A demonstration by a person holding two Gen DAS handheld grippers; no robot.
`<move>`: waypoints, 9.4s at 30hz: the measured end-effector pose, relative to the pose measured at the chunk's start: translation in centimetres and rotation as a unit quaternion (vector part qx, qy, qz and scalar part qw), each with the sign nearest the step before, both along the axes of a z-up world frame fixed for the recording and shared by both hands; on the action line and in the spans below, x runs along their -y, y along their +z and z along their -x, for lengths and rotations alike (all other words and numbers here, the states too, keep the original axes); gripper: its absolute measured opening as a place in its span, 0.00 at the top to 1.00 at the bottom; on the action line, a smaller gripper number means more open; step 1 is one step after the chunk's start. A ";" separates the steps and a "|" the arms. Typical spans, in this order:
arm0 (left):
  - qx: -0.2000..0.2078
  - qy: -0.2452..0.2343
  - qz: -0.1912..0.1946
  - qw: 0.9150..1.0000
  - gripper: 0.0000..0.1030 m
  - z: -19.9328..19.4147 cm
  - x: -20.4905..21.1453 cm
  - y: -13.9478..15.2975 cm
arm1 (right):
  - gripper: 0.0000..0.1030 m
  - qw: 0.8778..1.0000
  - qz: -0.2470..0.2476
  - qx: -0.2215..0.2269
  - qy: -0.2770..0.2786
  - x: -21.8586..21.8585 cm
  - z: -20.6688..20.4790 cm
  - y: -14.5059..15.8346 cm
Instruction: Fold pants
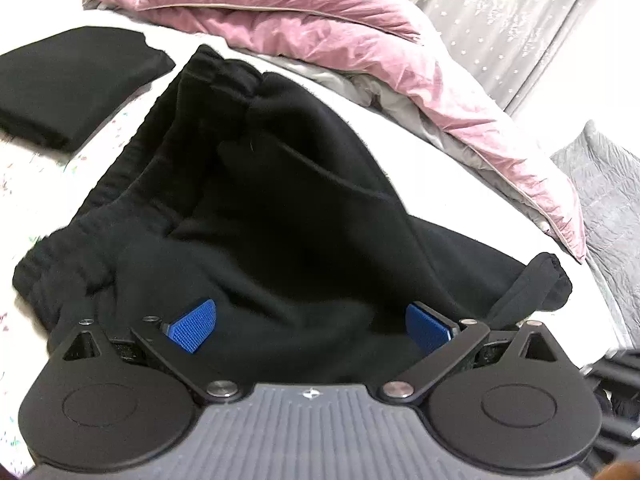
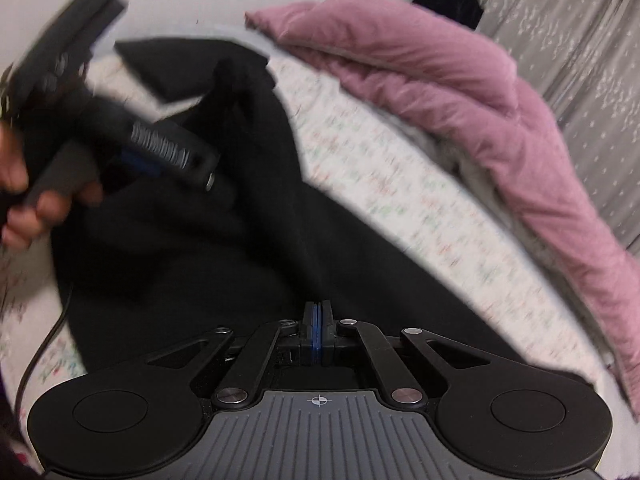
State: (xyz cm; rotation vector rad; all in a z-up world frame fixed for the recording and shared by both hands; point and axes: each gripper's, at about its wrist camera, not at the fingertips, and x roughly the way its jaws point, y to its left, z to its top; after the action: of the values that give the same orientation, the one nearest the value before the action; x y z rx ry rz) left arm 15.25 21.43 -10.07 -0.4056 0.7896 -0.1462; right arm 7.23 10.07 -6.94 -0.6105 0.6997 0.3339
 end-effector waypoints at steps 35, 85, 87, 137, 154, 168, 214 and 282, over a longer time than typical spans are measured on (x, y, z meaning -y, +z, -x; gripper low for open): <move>-0.066 0.192 -0.027 0.979 0.03 -9.2 5.5 1.8 | 0.34 0.896 -0.068 -0.019 -0.439 27.4 -24.4 -0.8; -0.001 0.026 0.046 0.999 0.31 9.5 -5.1 -1.3 | 0.81 0.842 -0.214 0.058 -0.491 30.0 14.8 -4.7; 0.022 0.040 0.051 0.998 0.08 9.8 -5.5 -0.9 | 0.49 0.844 -0.212 0.063 -0.489 30.0 14.6 -4.3; -0.003 0.104 -0.078 0.991 0.68 7.5 -3.3 -1.1 | 0.62 0.646 -0.534 0.116 -0.532 49.4 19.3 -4.8; -0.058 0.094 -0.100 0.989 0.69 7.7 -4.9 -1.0 | 0.98 0.772 -0.248 0.077 -0.579 43.6 19.3 -1.6; -0.071 0.085 -0.126 0.986 0.00 11.8 -0.8 3.0 | 0.36 0.797 -0.135 0.126 -0.575 40.0 18.5 1.4; 0.021 -0.217 -0.164 0.962 0.01 -6.6 7.1 -1.6 | 0.43 0.930 -0.329 -0.161 0.006 15.7 -14.8 0.2; 0.127 -0.302 -0.193 0.925 0.00 -3.8 19.1 -4.6 | 0.22 0.958 -0.206 0.008 -0.198 32.5 4.0 -4.2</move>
State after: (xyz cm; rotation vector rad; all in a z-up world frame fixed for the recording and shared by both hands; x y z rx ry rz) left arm 19.05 2.35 -14.70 0.2425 0.6440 -0.5981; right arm 3.24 -22.47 -11.09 -0.0703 0.6930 0.0934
